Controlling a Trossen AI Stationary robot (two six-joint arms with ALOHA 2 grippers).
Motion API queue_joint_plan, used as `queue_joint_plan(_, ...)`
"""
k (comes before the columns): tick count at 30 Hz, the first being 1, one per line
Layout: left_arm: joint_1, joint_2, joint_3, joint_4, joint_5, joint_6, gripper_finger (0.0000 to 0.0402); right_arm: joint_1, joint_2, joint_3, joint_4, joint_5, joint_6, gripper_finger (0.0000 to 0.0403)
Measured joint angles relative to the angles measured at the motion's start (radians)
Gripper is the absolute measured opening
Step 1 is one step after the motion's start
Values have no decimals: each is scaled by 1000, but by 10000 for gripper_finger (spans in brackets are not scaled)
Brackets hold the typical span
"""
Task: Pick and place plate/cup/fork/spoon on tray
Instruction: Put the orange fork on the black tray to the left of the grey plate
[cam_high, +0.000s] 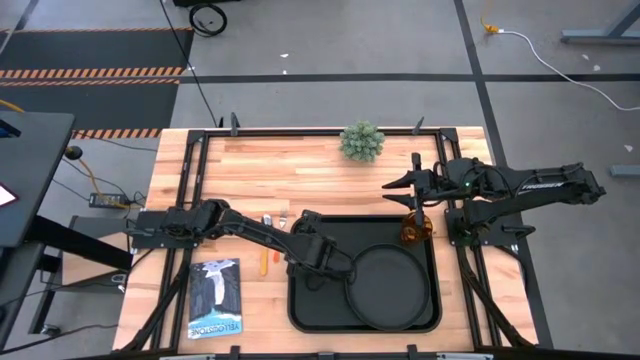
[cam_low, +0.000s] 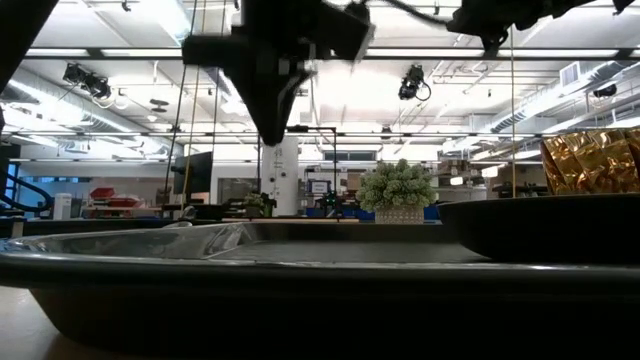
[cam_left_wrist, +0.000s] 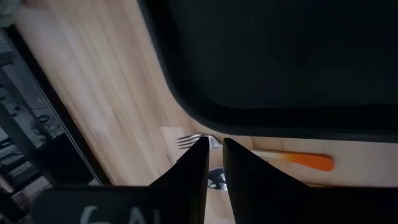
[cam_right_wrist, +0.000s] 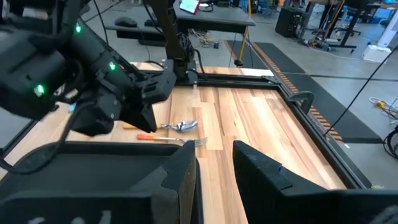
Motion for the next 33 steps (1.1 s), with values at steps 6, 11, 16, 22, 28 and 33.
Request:
queue_joint_plan(6,0,-128,-131,6,-49,-150,54,0,0,0,32,-1,-17,114)
queue_joint_plan(11,0,-304,-413,159,-69,-356,54,0,0,0,54,-33,-17,114)
queue_joint_plan(16,3,-435,-609,306,-67,-619,54,1,0,0,54,-55,-6,114)
queue_joint_plan(22,17,-501,-748,385,-68,-935,54,2,4,0,61,-113,13,114)
queue_joint_plan(28,90,-501,-876,530,51,-1124,54,29,25,-1,73,-204,-3,114)
queue_joint_plan(33,171,-500,-930,600,169,-1164,54,75,23,-23,88,-205,-3,114)
